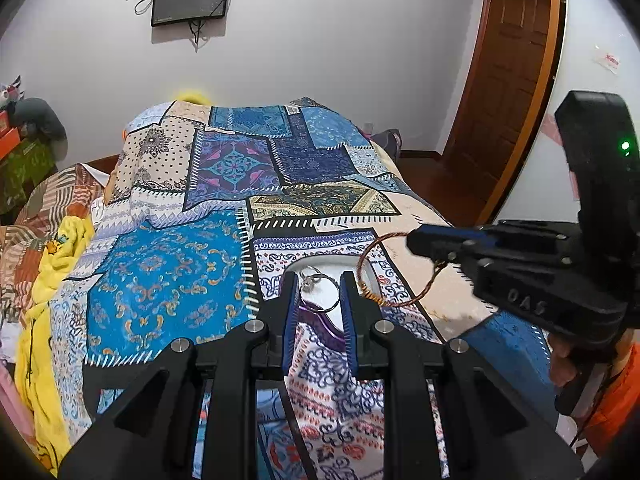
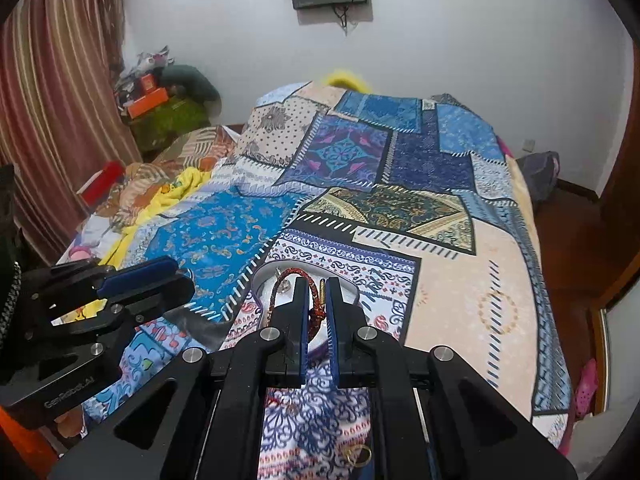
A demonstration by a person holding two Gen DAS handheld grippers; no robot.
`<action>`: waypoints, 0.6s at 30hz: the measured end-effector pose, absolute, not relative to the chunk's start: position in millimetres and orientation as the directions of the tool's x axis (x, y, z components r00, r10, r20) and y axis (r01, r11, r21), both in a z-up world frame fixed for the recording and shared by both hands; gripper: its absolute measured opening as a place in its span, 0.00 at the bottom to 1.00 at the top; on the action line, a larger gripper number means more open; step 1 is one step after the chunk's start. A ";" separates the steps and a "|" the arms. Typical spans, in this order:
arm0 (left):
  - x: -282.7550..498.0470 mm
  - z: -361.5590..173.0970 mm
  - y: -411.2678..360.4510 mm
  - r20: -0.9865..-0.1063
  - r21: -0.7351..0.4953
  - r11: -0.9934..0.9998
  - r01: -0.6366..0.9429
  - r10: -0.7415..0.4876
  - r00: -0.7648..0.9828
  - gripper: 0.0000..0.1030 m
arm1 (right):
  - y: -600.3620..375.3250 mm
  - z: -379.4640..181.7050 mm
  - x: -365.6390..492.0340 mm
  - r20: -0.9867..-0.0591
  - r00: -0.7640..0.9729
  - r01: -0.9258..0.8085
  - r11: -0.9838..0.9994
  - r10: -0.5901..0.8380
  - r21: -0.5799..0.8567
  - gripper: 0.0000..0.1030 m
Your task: Organize jewelry
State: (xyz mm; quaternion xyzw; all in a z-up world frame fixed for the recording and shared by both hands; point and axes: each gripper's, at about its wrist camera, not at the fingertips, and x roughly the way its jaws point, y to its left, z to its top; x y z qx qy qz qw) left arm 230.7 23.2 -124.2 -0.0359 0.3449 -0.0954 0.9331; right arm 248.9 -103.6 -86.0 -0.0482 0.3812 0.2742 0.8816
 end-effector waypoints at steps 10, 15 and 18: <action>263.7 -143.5 26.3 -0.669 -0.163 0.974 0.154 -0.224 0.709 0.19 | -88.7 -115.5 278.1 -0.764 0.458 -0.543 0.823 0.455 0.164 0.07; 277.0 -154.9 22.9 -0.695 -0.185 0.966 0.178 -0.257 0.672 0.19 | -84.8 -130.8 289.8 -0.801 0.402 -0.543 0.820 0.443 0.181 0.07; 282.5 -162.1 18.1 -0.711 -0.186 0.964 0.191 -0.266 0.651 0.19 | -85.9 -136.9 296.1 -0.817 0.369 -0.537 0.819 0.443 0.202 0.07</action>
